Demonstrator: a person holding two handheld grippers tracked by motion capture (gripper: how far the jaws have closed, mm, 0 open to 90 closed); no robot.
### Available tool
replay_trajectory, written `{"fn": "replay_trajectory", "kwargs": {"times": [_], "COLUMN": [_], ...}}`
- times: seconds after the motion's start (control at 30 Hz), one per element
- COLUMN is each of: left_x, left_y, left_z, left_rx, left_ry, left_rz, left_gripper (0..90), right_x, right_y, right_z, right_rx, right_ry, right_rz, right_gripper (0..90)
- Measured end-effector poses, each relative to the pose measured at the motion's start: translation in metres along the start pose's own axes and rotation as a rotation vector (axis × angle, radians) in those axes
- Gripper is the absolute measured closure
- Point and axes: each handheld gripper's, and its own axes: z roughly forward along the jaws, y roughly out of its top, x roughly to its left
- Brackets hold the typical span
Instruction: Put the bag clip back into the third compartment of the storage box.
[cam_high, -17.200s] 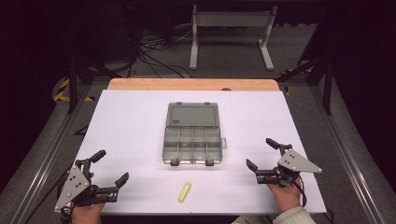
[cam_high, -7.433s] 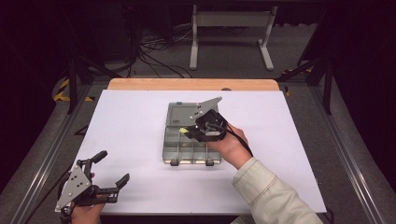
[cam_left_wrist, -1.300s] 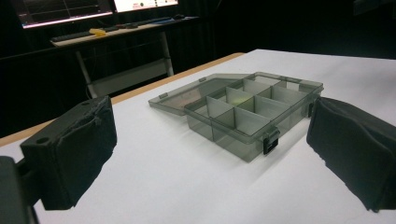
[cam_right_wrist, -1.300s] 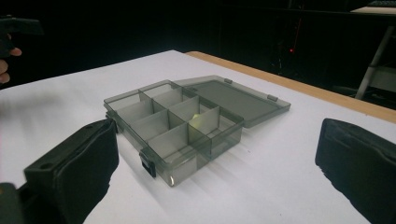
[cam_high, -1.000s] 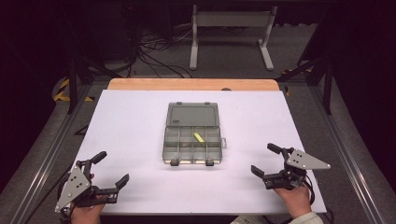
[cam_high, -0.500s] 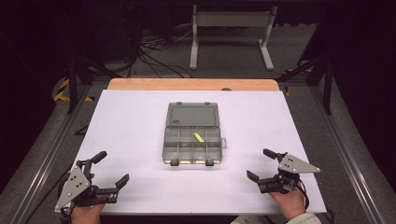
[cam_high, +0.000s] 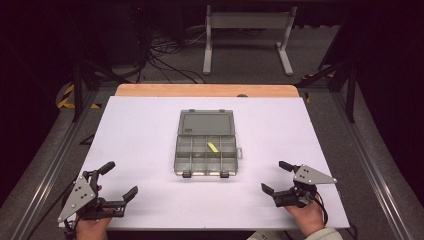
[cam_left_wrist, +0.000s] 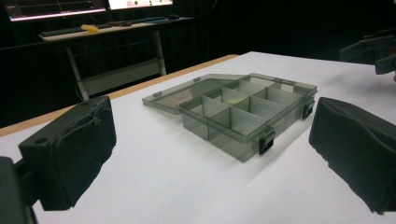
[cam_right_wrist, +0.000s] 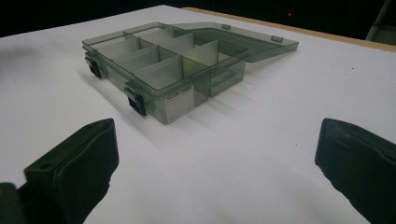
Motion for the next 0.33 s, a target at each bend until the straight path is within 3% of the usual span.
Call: {"fn": "replay_trajectory", "kwargs": {"times": [0.33], "left_x": [0.0010], "left_y": [0.0000], "left_z": [-0.0005], "left_rx": [-0.004], "left_ry": [-0.011], "left_rz": [-0.010], "left_gripper": [1.2], "right_x": [0.0003], "right_y": [0.0007], "right_z": [-0.0005], "right_rx": [0.002], "right_ry": [-0.003], "right_rz": [-0.006], "right_gripper": [0.2]}}
